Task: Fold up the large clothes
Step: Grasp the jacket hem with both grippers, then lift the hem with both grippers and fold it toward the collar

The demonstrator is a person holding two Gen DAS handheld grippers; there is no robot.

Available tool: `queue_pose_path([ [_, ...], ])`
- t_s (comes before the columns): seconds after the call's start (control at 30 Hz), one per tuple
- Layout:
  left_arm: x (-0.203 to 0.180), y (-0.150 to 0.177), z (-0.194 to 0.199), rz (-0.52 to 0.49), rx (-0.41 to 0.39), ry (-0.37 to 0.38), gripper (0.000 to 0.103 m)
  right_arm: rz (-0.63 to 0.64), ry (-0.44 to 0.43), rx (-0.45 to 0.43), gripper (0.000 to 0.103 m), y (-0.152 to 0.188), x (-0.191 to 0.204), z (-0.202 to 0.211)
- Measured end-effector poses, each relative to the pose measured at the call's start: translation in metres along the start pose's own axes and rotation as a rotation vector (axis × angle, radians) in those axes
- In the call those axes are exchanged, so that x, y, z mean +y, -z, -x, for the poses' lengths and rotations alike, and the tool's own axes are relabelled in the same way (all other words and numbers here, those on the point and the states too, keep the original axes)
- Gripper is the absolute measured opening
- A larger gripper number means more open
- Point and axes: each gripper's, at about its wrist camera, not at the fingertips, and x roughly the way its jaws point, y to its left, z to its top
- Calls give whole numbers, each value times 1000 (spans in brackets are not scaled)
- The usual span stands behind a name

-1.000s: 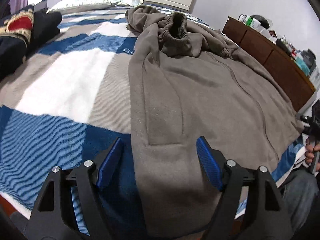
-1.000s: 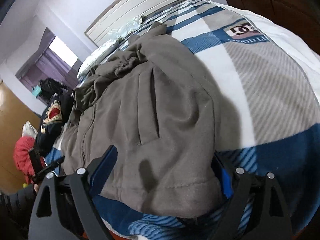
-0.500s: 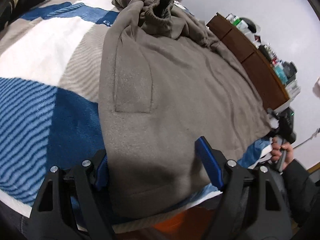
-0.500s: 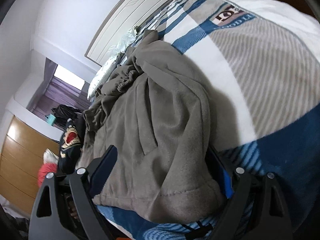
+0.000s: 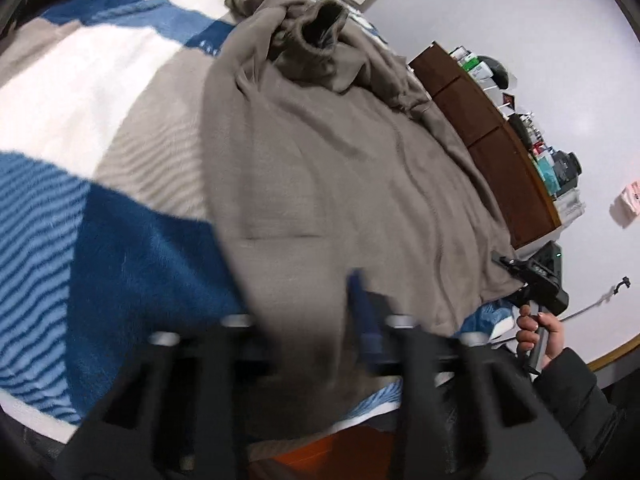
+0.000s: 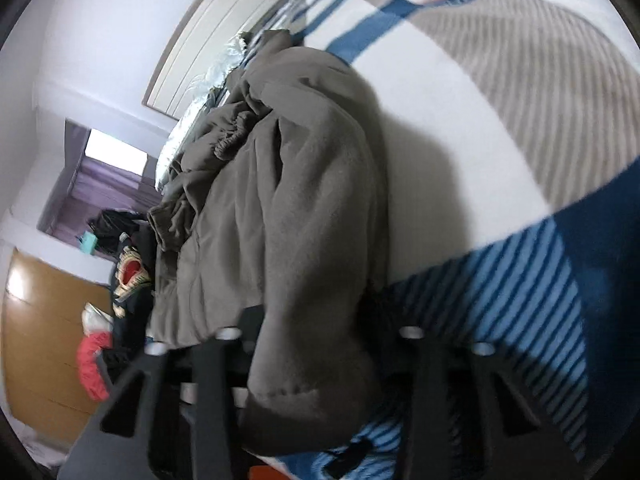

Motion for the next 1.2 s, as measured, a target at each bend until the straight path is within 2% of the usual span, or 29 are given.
queue_pose_path([
  [0.1, -10, -11, 13, -4, -29, 41, 13, -22, -31, -18, 20, 1, 4, 9],
  [0.37, -44, -45, 80, 7, -205, 255, 7, 56, -148, -85, 17, 6, 60, 49],
  [0.6, -48, -49, 134, 54, -307, 363, 7, 105, -211, -149, 17, 15, 108, 81],
  [0.87, -40, -21, 201, 87, -382, 450, 7, 159, -299, -181, 17, 55, 137, 127],
  [1.2, -32, 48, 275, 103, -423, 499, 7, 182, -375, -207, 17, 130, 141, 188],
])
